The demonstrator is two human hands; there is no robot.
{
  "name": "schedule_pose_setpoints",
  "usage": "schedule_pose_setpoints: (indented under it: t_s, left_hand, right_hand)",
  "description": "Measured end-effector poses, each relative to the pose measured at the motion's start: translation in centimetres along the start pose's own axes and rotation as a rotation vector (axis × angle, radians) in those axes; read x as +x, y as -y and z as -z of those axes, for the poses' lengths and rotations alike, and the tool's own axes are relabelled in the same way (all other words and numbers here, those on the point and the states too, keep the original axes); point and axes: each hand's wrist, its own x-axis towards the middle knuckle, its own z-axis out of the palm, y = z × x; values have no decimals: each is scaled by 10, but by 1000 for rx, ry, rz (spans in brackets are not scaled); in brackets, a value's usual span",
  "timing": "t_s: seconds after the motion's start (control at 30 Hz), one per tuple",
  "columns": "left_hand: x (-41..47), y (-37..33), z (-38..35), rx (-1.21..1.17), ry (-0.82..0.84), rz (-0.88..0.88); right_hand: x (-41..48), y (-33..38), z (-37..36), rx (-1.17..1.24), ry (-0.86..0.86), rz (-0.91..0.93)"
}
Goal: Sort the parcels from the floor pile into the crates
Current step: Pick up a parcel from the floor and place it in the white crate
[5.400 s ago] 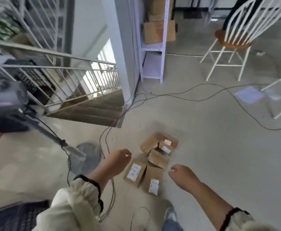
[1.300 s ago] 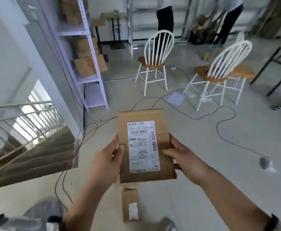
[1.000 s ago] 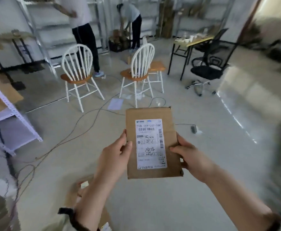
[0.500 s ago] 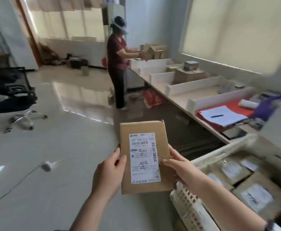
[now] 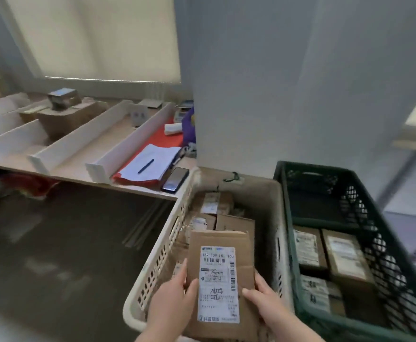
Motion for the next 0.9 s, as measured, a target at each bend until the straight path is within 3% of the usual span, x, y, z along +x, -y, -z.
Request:
schedule_pose_setpoints:
  t_s: [0.2,0.4,0.9]
  left_hand:
    - [50,18,-11,4,275,-11]
    - [79,35,-20,-16,454,-39]
    - [86,19,-46,42,498,19]
  right_hand:
    - [32,-10,-15,17,-99,-174]
    - [37,-16,-12,54,-135,-205]
    - [40,-22,10,25,-119,-285]
